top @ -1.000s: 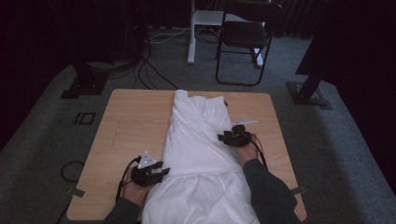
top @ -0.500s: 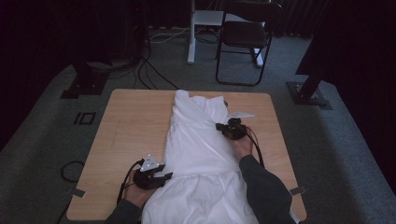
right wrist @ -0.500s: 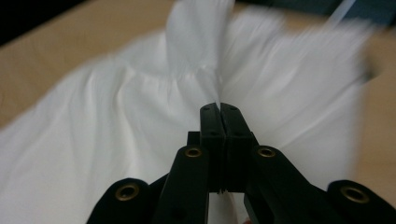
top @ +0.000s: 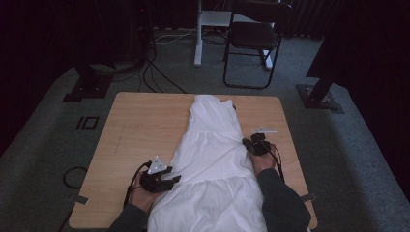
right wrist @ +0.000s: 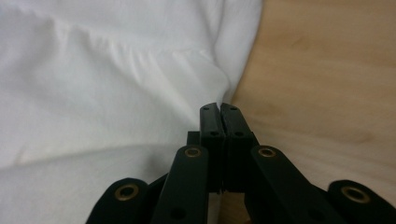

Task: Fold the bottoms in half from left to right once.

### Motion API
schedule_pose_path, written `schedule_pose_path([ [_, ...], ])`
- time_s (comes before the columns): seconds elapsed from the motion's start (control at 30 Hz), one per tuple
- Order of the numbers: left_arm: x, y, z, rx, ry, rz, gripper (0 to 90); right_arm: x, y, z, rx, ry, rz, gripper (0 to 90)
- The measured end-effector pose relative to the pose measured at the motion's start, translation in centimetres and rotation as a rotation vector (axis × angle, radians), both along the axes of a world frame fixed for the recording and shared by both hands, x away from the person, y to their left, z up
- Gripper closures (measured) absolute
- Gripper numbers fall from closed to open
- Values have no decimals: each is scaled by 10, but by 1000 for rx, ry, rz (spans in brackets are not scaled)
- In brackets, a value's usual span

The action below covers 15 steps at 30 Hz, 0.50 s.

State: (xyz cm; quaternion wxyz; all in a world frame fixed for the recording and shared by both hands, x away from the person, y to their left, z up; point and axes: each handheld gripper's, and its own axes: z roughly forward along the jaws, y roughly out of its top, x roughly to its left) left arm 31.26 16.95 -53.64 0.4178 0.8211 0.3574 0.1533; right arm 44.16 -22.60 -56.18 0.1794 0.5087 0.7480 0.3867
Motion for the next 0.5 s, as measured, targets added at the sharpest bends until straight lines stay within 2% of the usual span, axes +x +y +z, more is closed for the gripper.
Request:
schedule_pose_path([
  [0.07,19,-3,13,0,-34,23,466,0,1,0,-2,-1,-4,884],
  [0.1,27,-5,16,-1,-37,32,463,0,1,1,-11,-1,-3,883],
  [0.17,53,-13,23,10,-40,65,463,0,2,1,-16,0,-3,881],
  [0.23,74,-22,24,22,-33,92,466,1,1,1,-8,5,-3,880],
  [0.3,99,-35,18,42,-11,114,479,1,1,0,0,6,-4,880],
  [0.4,119,-50,2,78,47,116,532,0,0,0,2,2,-2,879],
  [0.47,122,-54,-8,98,68,102,609,-1,-1,-1,10,-5,-1,879],
  [0.5,120,-55,-13,117,64,89,673,-2,-1,-1,11,-4,1,878],
])
